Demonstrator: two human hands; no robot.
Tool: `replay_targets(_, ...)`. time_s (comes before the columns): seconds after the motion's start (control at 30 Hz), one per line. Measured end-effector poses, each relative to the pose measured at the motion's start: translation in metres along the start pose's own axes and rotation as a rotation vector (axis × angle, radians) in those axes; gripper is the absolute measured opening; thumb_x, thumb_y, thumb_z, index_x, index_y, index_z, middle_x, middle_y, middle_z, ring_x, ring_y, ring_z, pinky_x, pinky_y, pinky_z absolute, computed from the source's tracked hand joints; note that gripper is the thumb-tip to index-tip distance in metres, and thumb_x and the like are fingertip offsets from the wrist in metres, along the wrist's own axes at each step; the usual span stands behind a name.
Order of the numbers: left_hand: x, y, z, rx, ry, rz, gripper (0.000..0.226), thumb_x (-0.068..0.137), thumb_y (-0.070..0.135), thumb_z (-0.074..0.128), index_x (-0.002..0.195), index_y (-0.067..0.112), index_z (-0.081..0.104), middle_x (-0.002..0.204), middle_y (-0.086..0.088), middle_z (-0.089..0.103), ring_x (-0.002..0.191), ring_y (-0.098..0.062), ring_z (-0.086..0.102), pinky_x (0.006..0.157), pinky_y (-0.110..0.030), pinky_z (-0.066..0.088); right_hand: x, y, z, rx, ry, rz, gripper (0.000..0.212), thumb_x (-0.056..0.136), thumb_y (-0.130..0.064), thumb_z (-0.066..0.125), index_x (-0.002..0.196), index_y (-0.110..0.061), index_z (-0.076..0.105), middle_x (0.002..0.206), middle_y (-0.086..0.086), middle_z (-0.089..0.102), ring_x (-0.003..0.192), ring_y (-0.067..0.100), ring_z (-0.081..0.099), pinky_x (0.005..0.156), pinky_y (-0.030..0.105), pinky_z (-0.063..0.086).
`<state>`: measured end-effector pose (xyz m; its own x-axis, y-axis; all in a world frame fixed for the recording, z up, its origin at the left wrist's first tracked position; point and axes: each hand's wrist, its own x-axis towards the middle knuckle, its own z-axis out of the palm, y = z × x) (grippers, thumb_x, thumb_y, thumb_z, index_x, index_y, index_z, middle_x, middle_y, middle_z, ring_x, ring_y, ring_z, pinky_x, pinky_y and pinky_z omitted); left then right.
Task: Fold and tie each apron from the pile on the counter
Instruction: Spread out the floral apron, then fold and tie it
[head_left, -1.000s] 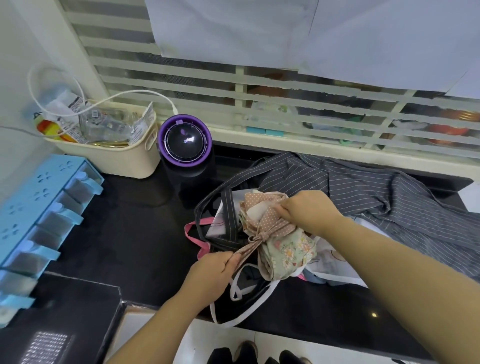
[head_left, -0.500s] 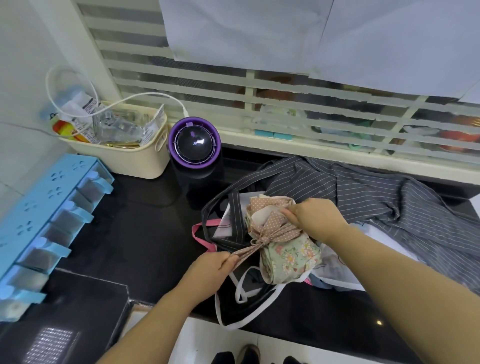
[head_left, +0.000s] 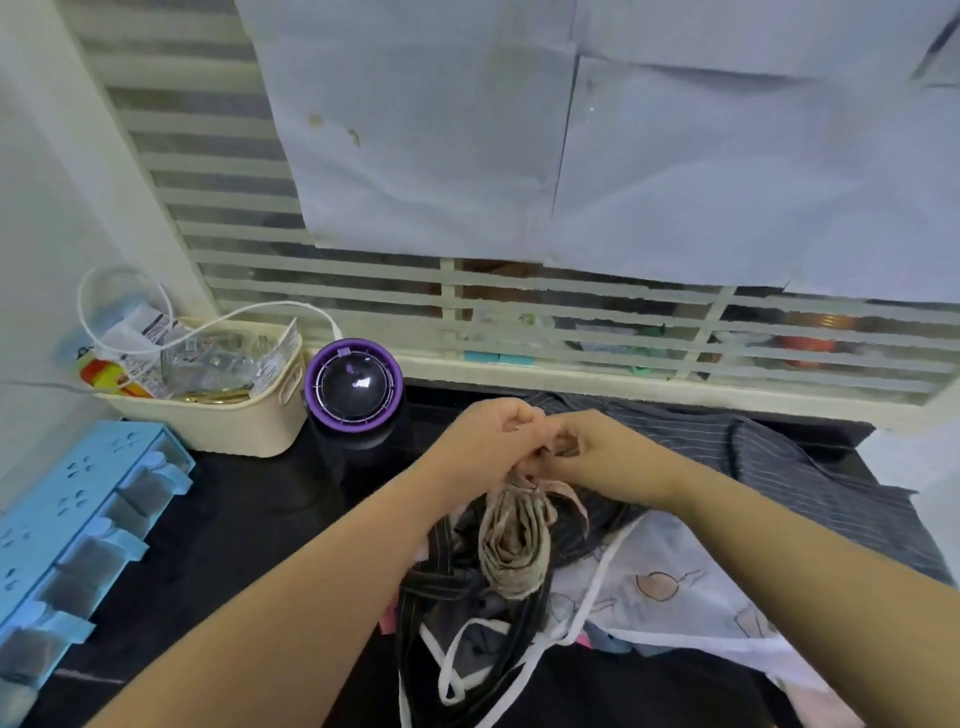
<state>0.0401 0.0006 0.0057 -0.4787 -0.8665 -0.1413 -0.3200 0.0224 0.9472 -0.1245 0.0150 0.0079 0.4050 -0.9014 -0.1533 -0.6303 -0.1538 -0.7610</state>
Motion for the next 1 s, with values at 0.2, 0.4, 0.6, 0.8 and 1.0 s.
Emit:
replay_targets(0.2,0.010,0.082,-0.033,0.226,0.013,0.207,0.020,0.085,0.012,0.067,0.100,0.025,0.065,0.095,0.006,0.068,0.087,-0.008,0.064,0.082,-0.024,0.050,-0.011,-0.047,-0.061,0.009,0.233,-0.088,0.030,0.085,-0.041,0.065,0.093,-0.013,0.070,0.089,0.008,0.073,0.083,0.026,0.067,0.085,0.044,0.051)
replay_targets(0.4,0.025,0.163,-0.057,0.298,0.217,0.410,0.030,0.084,0.002,0.062,0.096,0.029,0.061,0.096,0.008,0.066,0.085,-0.009,0.063,0.083,-0.025,0.050,-0.016,-0.106,-0.127,0.016,0.498,-0.172,0.027,0.081,-0.024,0.074,0.082,0.001,0.063,0.077,0.024,0.066,0.066,0.019,0.057,0.070,0.044,0.048)
replay_targets(0.6,0.037,0.273,-0.052,0.056,0.270,0.319,0.022,0.095,0.025,0.048,0.088,0.013,0.066,0.080,-0.001,0.072,0.075,-0.012,0.067,0.081,-0.030,0.048,-0.033,-0.171,-0.199,-0.001,0.800,-0.322,0.012,0.084,-0.014,0.071,0.086,-0.004,0.063,0.073,0.014,0.071,0.072,0.028,0.070,0.080,0.046,0.055)
replay_targets(0.8,0.037,0.345,-0.050,0.279,0.302,0.401,0.044,0.102,0.038,0.031,0.077,0.015,0.059,0.074,0.000,0.066,0.078,-0.018,0.067,0.070,-0.027,0.042,-0.051,-0.208,-0.255,-0.133,0.967,-0.475,0.021,0.089,-0.010,0.061,0.090,-0.024,0.045,0.077,-0.006,0.060,0.062,0.017,0.066,0.066,0.030,0.049)
replay_targets(1.0,0.033,0.405,-0.061,0.553,0.559,0.790,0.015,0.100,0.030,0.045,0.093,0.018,0.052,0.072,0.002,0.060,0.083,-0.019,0.067,0.069,-0.031,0.046,-0.068,-0.249,-0.307,-0.445,1.107,-0.531,0.041,0.083,0.008,0.052,0.066,-0.029,0.061,0.081,-0.011,0.056,0.065,0.006,0.056,0.064,0.013,0.040)
